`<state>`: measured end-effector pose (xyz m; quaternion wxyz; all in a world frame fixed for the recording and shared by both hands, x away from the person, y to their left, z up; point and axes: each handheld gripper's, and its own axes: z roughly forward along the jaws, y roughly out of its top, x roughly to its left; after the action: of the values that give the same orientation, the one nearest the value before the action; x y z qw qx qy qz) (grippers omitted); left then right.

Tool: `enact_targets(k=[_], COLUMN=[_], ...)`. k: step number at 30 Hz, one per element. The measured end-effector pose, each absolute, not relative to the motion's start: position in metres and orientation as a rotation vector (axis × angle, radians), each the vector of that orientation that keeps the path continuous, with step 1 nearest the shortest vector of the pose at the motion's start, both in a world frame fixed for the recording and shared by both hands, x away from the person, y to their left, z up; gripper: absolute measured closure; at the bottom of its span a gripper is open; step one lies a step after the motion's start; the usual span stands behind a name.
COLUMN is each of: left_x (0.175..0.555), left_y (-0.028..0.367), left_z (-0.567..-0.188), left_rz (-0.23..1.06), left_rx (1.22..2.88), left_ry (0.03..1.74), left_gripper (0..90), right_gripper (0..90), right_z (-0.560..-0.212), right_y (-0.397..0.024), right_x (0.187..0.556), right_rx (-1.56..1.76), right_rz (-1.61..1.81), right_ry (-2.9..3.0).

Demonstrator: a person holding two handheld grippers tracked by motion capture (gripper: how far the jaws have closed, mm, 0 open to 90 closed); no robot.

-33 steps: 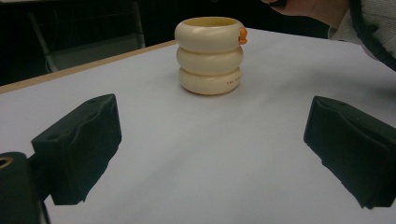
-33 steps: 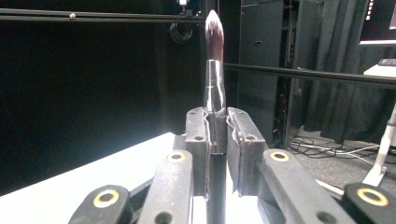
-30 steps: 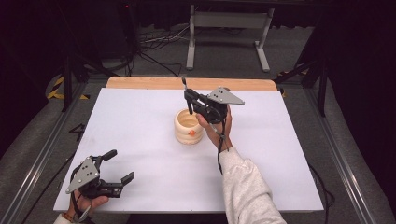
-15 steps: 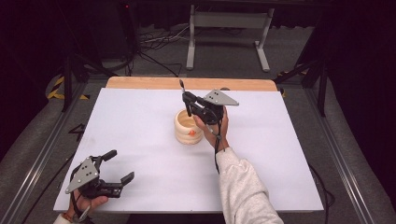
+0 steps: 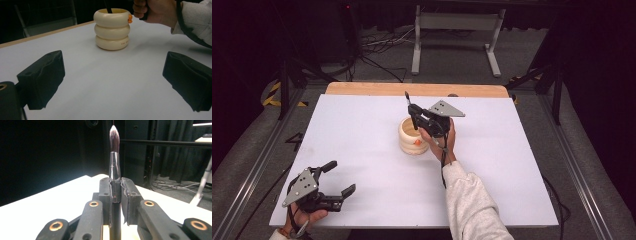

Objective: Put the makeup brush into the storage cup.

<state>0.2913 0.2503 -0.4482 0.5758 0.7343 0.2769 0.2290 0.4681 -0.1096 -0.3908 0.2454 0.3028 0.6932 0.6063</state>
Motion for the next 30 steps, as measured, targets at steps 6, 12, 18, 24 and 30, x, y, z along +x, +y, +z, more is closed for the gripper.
enact_targets(k=[6,12,18,24,30], left_x=[0.291,0.291,0.292,0.292,0.292], left_y=[0.25,0.249,0.248,0.249,0.249], left_z=[-0.448,-0.448,-0.449,-0.449,-0.449], left_rz=[0.533,0.534,0.534,0.53,0.526], left_rx=[1.723,1.721,1.722,1.728,1.727], left_ry=[0.645,0.65,0.651,0.652,0.652], left_gripper=[5.0,5.1,5.1,5.1,5.0], right_gripper=[80.1,80.0,80.0,79.9,79.9], right_z=[-0.401,-0.405,-0.408,-0.411,-0.411], right_y=[-0.111,-0.115,-0.118,-0.118,-0.118], right_x=[0.467,0.462,0.459,0.457,0.456], right_rx=[0.845,0.87,0.871,0.866,0.869], right_rz=[1.638,1.62,1.621,1.606,1.601], right_ry=[1.905,1.903,1.905,1.919,1.924])
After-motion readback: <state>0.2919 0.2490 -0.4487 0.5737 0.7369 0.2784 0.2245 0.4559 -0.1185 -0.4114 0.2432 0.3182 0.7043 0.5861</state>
